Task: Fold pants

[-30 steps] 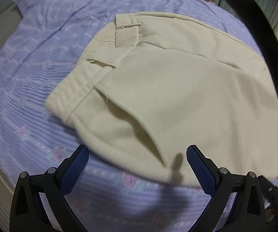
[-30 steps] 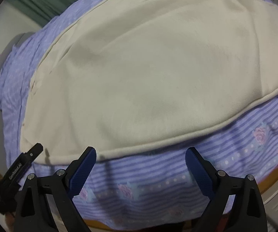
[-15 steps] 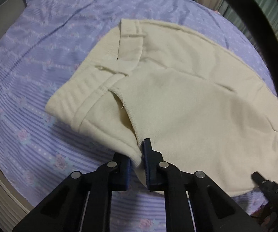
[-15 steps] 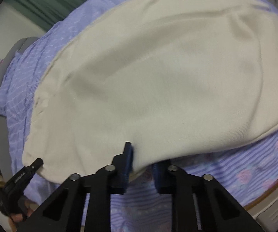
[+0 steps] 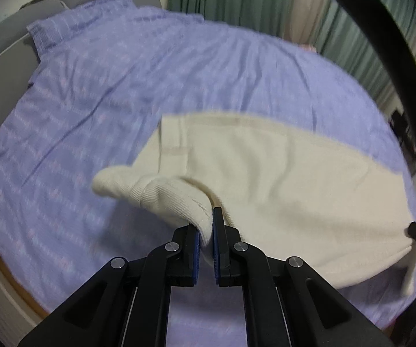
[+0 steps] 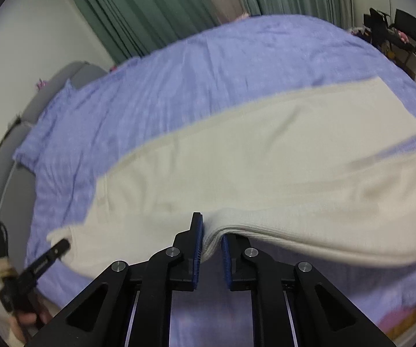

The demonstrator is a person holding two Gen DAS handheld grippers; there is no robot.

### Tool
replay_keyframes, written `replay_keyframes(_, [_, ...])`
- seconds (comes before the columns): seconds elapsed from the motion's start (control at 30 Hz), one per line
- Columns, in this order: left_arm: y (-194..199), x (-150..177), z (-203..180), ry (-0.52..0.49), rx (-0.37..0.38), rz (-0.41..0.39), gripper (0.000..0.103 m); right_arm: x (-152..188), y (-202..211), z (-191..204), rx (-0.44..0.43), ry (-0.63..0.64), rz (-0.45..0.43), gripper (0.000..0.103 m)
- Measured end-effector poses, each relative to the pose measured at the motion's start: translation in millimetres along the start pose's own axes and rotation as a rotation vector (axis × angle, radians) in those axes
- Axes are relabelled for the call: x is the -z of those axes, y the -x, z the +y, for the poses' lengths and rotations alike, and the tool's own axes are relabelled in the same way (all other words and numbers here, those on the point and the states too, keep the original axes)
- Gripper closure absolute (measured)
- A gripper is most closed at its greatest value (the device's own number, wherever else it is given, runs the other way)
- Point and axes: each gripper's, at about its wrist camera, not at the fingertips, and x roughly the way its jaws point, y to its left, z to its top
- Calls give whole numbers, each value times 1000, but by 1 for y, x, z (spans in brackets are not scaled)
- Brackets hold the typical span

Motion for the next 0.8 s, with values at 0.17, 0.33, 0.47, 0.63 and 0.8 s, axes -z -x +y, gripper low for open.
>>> replay_keyframes(0.17, [-29, -62, -15, -1, -13, -81, 94, -72, -46, 12, 9, 52, -73, 91])
replay_keyframes(0.33, [-82, -105, -24, -25, -48, -70, 94, -124, -110, 22, 26, 94, -49, 91])
replay_keyframes(0.47, [-133, -132, -24, -29, -69, -6, 94, -141, -167, 23, 46, 117, 15, 91])
replay_keyframes(0.63, [-188, -147, -18, -31, -89, 77, 93, -150, -220, 30, 100, 197, 89, 90])
replay_keyframes(0.8, [-223, -148, -21, -58, -100, 186, 83, -153, -246, 25, 126, 200, 159, 72])
